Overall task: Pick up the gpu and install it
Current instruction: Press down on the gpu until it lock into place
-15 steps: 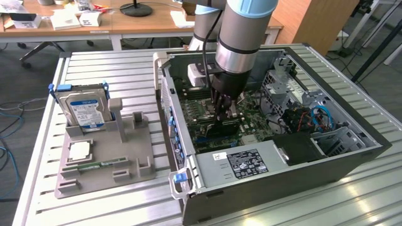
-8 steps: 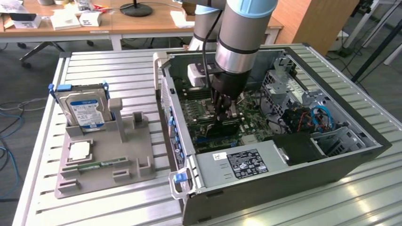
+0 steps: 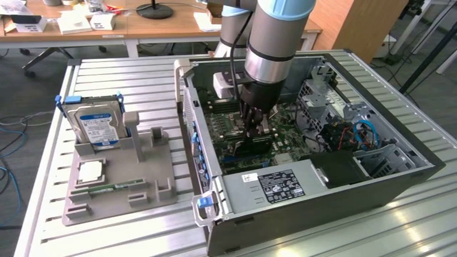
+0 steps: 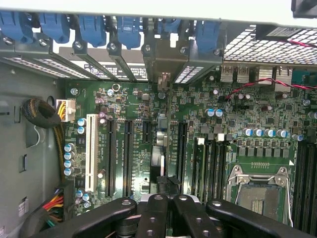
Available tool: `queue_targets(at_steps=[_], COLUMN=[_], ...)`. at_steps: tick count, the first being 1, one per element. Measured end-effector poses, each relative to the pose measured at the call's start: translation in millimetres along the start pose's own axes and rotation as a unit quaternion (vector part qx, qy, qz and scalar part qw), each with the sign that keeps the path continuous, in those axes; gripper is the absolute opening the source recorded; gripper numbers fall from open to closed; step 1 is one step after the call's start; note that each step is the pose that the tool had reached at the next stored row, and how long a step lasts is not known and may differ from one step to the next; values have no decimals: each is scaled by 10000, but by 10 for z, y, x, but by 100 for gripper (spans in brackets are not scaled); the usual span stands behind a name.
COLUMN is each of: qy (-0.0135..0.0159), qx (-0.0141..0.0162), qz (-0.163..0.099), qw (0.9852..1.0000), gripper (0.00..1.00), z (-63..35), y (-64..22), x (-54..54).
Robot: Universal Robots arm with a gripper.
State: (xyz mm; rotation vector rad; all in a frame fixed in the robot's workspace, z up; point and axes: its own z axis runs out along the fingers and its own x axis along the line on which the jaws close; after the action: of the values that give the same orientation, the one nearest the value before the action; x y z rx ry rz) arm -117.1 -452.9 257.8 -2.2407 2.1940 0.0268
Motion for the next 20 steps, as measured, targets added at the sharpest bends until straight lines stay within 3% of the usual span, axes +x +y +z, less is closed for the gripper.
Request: queue_targets(at_steps=[8,9,20], qy=[-10,1,8], qx=[5,1,0], qz=[1,1,0], qw=[10000,10000,10000], gripper=[10,10,10], z=[-50,-78,-357], y=[2,2,3], x=[-2,-2,-6])
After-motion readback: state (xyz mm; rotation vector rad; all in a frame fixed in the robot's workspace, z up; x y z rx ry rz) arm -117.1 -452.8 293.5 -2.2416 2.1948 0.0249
